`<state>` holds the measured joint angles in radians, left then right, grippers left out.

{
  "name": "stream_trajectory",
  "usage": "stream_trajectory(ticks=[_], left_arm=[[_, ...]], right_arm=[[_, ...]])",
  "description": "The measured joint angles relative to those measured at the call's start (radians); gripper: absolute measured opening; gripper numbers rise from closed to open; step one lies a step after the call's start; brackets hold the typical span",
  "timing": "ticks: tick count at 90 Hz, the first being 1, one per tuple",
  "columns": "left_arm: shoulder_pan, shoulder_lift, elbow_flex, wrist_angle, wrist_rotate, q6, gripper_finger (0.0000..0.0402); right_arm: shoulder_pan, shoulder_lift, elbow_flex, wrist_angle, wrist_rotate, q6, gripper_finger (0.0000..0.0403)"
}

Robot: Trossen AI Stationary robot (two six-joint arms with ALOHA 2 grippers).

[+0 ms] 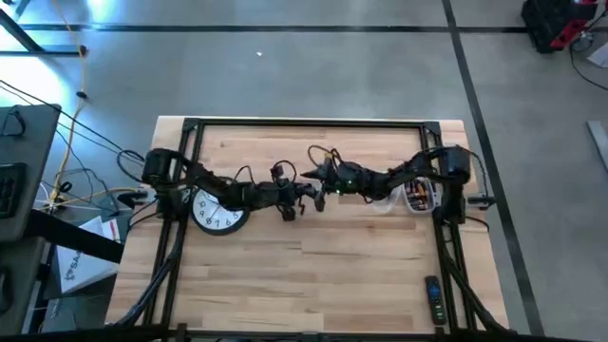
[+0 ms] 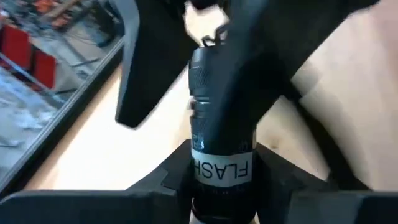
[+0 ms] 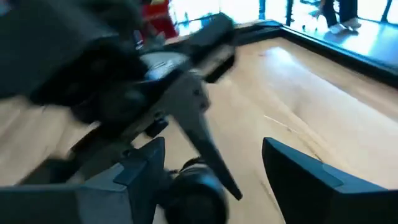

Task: Insert battery
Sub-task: Close the black flashlight lid

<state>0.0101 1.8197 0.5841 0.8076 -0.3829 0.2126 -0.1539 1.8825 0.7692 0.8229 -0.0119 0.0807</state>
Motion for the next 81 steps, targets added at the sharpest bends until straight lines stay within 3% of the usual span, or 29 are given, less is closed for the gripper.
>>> stream_trajectory(ticks=[18,35,49,66,81], left_arm=[[-0.023,-0.071,-0.072,0.051,0.082,-0.039,0.0097],[-0.049,-0.063,-0.078,0.050,0.279,-0.039,0.0097],[-0.062,-0.042,-0.058,0.044,0.377,-0.091,0.0097],[-0.049,-0.011,0.002,-0.024,0.505,-0.188,0.0097],[-0.049,0.009,0.034,-0.073,0.646,-0.205,0.0097]], right_arm=[[0.048,-0.189,0.002,-0.307,-0.019,-0.142,0.0236],[0.144,-0.280,0.002,-0.450,-0.046,-0.299,0.0236],[0.254,-0.277,0.032,-0.533,0.011,-0.378,0.0236],[0.371,-0.211,0.209,-0.797,0.193,-0.540,0.0236],[0.427,-0.162,0.376,-1.006,0.221,-0.692,0.0236]])
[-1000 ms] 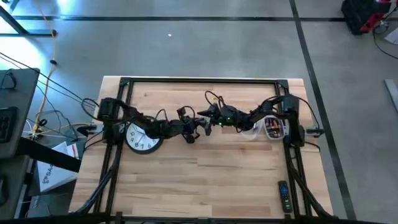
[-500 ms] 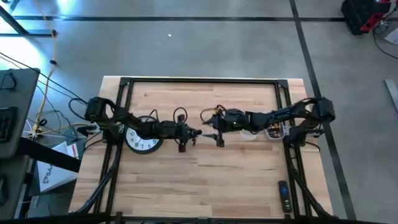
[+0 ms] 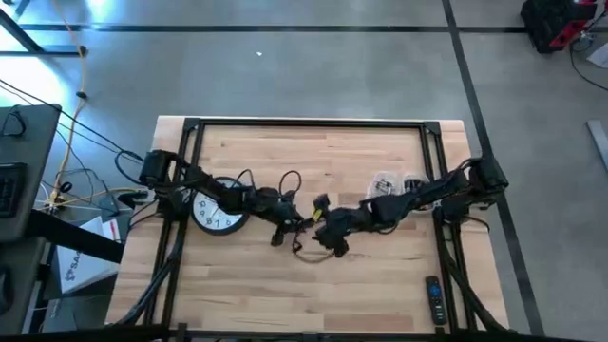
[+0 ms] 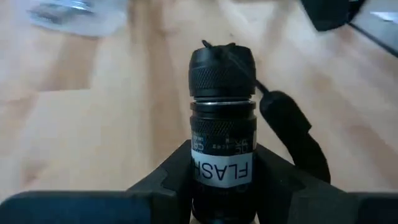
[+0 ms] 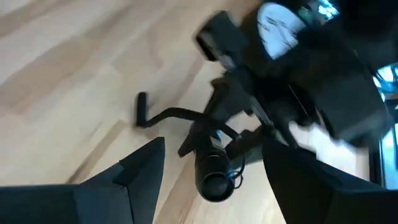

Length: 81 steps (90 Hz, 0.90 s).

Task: Insert battery
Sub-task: Close the black flashlight lid

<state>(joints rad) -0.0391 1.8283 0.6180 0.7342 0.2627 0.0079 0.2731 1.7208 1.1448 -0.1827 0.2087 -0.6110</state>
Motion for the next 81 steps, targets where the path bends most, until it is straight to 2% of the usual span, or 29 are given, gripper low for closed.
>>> stream_trajectory(ticks=[10,21,41,54,63,81], left_arm=[[0.000,0.005,0.006,-0.005,0.071,-0.002,0.0097],[0.000,0.005,0.006,-0.008,0.110,-0.005,0.0097],[0.003,0.005,0.006,-0.011,0.114,-0.015,0.0097],[0.022,0.005,0.006,-0.010,0.110,-0.015,0.0098],[0.035,0.005,0.006,-0.012,0.110,-0.023,0.0098],[0.039,0.005,0.006,-0.016,0.111,-0.017,0.0099]], right_arm=[[0.018,0.026,0.055,-0.077,0.001,-0.086,0.0236],[0.030,0.055,0.061,-0.074,0.001,-0.193,0.0236],[0.032,0.054,0.061,0.008,0.042,-0.438,0.0236],[0.029,0.054,0.060,-0.093,0.133,-0.608,0.0236],[0.022,0.056,0.057,-0.142,0.151,-0.608,0.0236],[0.037,0.077,0.057,-0.099,0.155,-0.614,0.0220]])
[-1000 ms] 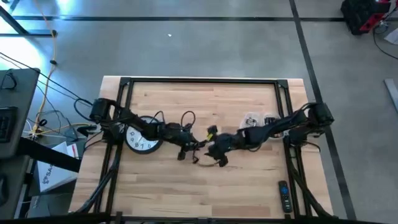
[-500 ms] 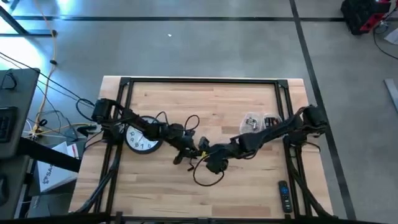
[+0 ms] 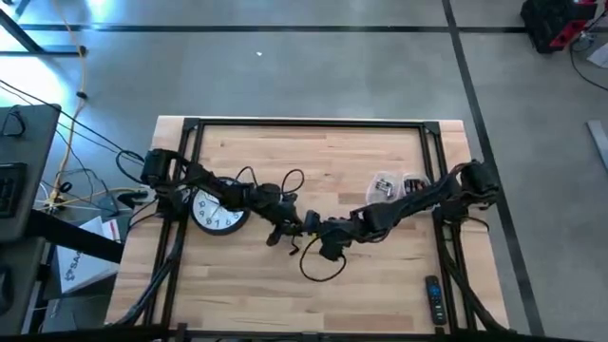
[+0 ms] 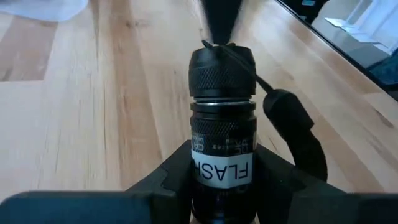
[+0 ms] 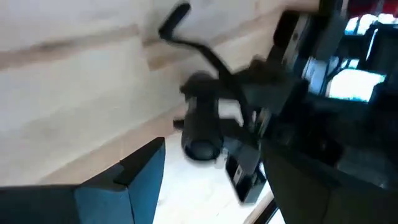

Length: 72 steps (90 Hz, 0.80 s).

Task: Insert battery
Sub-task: Close the black flashlight lid

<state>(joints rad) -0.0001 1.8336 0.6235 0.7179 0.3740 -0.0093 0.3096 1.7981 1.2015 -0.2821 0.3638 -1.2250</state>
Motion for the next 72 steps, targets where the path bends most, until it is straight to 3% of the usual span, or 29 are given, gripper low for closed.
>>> stream_trajectory(ticks=[31,72], left_arm=[[0.000,-0.001,0.000,-0.016,0.002,0.002,0.0099],[-0.001,-0.002,0.000,-0.021,0.003,0.003,0.0099]], right_arm=[[-0.001,0.066,0.000,0.039,0.047,-0.185,0.0122],[-0.027,0.066,0.000,0.065,0.001,-0.152,0.0102]])
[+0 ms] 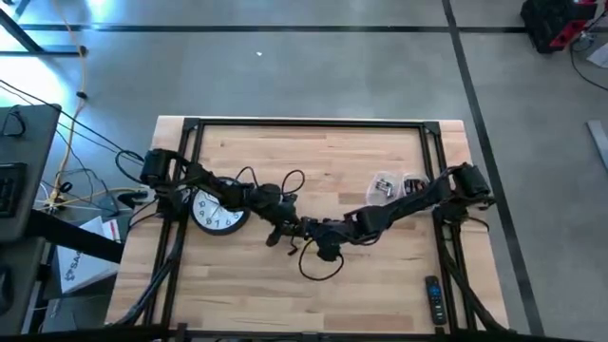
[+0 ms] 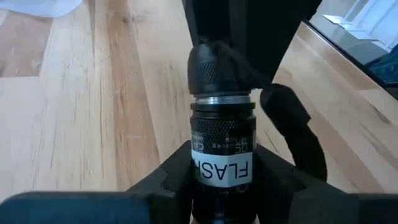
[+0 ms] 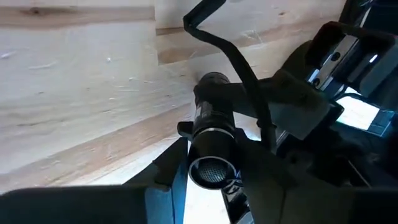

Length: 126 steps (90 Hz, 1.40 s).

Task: Insert battery
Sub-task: Close the black flashlight lid

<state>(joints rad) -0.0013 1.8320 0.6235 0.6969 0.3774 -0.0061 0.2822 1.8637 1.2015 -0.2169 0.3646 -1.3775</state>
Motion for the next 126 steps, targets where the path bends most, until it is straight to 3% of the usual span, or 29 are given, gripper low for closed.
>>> stream_trajectory(ticks=[63,96,126], left_arm=[[-0.039,0.000,-0.001,-0.001,-0.084,0.037,0.0099],[-0.008,0.002,-0.002,0.041,-0.111,-0.052,0.0099],[-0.003,0.003,-0.002,0.047,-0.120,-0.066,0.0099]], right_arm=[[-0.022,0.000,0.000,0.005,-0.110,0.145,0.0092],[-0.022,0.000,-0.001,-0.021,0.052,0.259,0.0092],[-0.029,-0.001,-0.001,-0.031,0.027,0.273,0.0091]])
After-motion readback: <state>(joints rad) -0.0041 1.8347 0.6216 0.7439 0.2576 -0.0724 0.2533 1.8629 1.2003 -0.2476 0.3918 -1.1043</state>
